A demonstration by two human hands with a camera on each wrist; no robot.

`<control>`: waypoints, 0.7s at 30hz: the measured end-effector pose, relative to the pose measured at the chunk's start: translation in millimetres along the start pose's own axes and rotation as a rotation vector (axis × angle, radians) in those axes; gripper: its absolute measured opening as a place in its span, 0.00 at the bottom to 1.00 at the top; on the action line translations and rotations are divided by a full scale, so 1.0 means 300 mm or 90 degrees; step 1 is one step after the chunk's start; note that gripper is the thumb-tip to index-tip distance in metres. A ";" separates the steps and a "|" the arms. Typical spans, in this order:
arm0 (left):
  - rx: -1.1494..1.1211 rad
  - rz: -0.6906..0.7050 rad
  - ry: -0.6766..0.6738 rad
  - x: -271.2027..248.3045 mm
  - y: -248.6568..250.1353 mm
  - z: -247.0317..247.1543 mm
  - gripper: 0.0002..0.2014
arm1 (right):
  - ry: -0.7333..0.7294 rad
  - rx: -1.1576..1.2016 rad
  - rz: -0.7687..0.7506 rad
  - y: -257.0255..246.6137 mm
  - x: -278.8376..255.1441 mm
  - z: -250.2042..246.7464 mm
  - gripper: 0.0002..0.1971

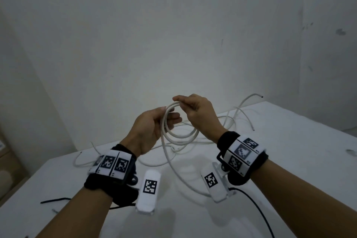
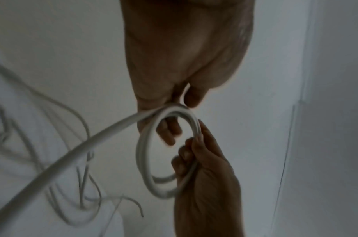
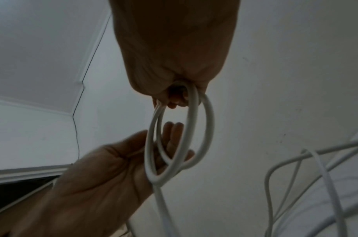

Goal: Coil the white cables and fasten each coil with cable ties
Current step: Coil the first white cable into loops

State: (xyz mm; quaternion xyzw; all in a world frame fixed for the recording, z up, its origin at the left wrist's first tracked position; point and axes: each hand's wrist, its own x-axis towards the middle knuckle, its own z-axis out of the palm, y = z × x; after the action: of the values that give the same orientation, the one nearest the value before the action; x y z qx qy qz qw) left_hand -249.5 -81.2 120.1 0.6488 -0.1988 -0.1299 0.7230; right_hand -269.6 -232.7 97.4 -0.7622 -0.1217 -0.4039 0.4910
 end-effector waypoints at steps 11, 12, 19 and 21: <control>0.119 0.023 -0.017 -0.001 0.025 0.012 0.19 | -0.088 0.023 -0.008 -0.004 0.010 0.015 0.11; 0.147 0.034 -0.013 0.000 0.027 0.010 0.18 | -0.099 0.033 -0.005 -0.005 0.008 0.012 0.11; 0.113 0.030 0.070 0.009 -0.015 0.027 0.13 | -0.143 0.008 0.039 -0.007 0.003 0.018 0.12; 0.038 0.014 0.082 0.013 -0.014 0.021 0.13 | -0.116 0.012 0.059 -0.009 -0.011 0.020 0.12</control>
State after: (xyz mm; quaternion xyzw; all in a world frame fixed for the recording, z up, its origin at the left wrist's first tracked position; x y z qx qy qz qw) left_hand -248.6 -89.2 117.0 0.6748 -0.1625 -0.0740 0.7161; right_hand -270.2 -225.8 95.6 -0.7961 -0.1344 -0.3087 0.5028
